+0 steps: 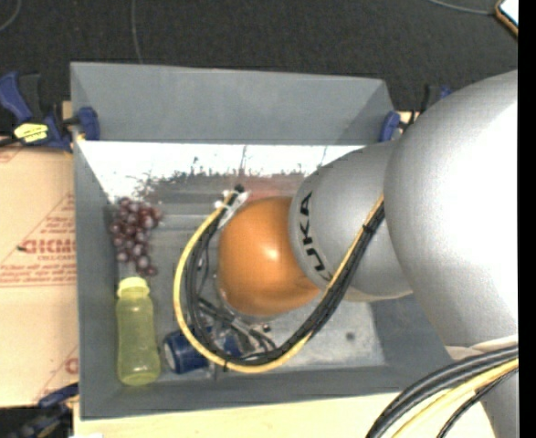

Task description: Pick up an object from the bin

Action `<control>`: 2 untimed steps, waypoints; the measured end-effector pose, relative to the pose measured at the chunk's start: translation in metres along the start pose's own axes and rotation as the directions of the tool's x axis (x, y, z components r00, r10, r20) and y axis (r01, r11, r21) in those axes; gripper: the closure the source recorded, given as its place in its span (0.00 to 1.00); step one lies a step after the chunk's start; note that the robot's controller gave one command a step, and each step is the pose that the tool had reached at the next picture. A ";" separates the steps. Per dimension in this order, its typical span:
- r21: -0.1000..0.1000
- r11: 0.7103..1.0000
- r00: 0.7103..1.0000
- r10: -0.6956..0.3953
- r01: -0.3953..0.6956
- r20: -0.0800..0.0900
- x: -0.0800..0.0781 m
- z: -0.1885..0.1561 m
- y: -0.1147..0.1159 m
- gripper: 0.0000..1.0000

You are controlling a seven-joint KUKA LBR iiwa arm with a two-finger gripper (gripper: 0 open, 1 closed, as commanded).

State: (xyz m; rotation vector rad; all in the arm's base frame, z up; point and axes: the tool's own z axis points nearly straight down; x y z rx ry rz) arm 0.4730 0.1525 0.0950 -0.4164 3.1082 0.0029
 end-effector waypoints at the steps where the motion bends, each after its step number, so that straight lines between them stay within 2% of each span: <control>1: 0.000 1.000 1.000 0.001 -0.001 0.009 -0.003 -0.036 0.000 1.00; 2: 0.000 1.000 1.000 0.002 -0.002 0.010 -0.003 -0.048 0.000 1.00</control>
Offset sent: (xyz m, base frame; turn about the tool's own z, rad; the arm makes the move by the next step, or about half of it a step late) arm 0.0017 0.0005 0.0358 0.0006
